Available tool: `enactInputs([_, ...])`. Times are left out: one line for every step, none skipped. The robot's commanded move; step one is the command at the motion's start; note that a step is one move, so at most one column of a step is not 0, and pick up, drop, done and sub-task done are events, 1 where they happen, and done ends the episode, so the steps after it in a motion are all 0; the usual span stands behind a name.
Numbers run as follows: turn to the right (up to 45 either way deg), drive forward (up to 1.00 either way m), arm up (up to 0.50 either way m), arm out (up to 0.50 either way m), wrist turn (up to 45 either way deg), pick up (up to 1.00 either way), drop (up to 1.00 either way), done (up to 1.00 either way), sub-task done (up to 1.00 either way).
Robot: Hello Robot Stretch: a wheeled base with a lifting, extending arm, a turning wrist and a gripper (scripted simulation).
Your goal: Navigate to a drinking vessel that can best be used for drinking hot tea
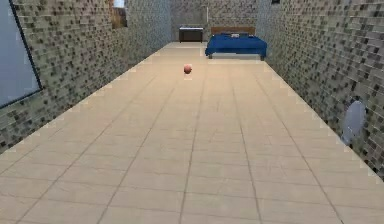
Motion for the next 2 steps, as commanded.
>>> enactInputs([-18.0, 0.0, 0.0, 0.0, 0.0, 0.0, 0.0, 0.0, 0.0])
enactInputs([0.0, 0.7, 0.0, 0.0, 0.0, 0.0, 0.0, 0.0, 0.0])
